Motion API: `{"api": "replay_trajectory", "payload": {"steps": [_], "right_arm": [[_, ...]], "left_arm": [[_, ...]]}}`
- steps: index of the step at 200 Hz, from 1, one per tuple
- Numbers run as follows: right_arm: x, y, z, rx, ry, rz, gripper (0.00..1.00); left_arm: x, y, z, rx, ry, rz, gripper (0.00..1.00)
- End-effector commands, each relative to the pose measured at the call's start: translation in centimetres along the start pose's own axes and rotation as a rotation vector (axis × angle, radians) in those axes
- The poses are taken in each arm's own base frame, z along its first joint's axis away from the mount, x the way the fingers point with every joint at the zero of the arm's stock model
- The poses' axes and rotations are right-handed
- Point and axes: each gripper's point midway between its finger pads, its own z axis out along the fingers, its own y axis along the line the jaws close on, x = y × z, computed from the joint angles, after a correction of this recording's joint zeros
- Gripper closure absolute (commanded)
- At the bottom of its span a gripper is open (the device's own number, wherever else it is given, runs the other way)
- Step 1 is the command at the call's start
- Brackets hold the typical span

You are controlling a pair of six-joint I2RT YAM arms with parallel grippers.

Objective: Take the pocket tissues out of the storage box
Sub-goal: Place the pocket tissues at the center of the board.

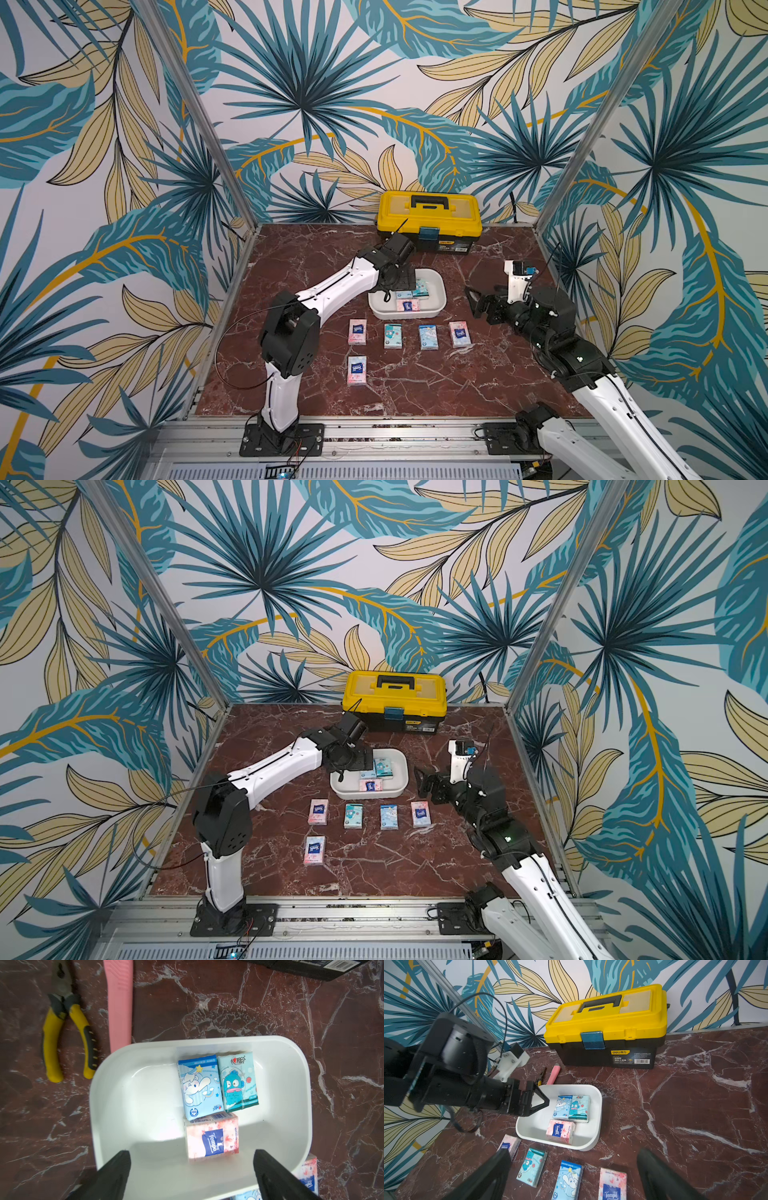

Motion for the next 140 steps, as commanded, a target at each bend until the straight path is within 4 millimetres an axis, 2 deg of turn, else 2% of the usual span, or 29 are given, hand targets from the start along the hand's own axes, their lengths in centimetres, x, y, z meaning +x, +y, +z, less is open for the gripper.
{"api": "replay_trajectory", "payload": {"steps": [1, 54, 140], "right_arm": [[1.5, 0.4, -0.2, -0.044, 0.036, -0.032, 0.01], [1.9, 1.3, -0.7, -0.096, 0.047, -0.042, 0.01], [1.7, 0.6, -0.4, -0.058, 0.042, -0.057, 0.01]], "left_arm": [[-1.5, -2.2, 0.5, 0.072, 0.001, -0.004, 0.09], [-1.2, -2.2, 4.3, 0.036, 0.045, -0.008, 0.24], [-1.3, -1.5, 7.0, -0.019, 0.068, 0.009, 0.35]]}}
